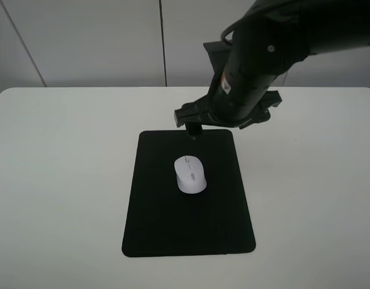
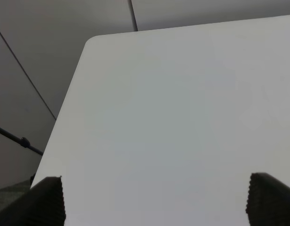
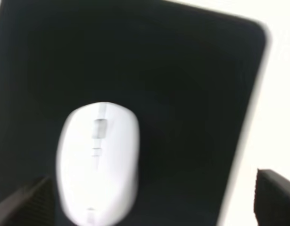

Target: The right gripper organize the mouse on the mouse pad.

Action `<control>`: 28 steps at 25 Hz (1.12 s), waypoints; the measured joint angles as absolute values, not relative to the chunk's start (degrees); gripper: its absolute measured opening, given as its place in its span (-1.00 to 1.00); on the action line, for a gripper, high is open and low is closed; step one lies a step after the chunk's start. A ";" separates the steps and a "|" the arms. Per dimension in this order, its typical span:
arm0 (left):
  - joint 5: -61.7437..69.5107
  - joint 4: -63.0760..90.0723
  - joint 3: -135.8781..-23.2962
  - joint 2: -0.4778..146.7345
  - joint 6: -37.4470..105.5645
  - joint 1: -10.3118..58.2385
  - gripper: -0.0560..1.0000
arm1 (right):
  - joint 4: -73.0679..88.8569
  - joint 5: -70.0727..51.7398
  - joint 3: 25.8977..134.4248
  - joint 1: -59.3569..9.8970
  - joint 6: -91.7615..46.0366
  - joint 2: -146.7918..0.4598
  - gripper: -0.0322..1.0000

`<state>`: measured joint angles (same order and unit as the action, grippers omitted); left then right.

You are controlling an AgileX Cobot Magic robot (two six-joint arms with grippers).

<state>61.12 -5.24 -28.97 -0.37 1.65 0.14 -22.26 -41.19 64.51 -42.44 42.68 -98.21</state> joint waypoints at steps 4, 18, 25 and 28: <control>61.12 -5.24 -28.97 -0.37 1.65 0.14 0.60 | -19.84 -42.47 61.12 -37.91 37.77 -92.61 0.66; 61.12 -5.24 -28.97 -0.37 1.65 0.14 0.60 | -12.54 -47.35 41.41 -14.09 26.86 -62.18 0.66; 61.12 -5.24 -28.97 -0.37 1.65 0.14 0.60 | -7.91 -48.99 34.16 -12.82 18.99 -37.45 0.66; 61.12 -5.24 -28.97 -0.37 1.65 0.14 0.60 | -7.48 -50.30 31.67 -12.82 17.84 -28.72 0.66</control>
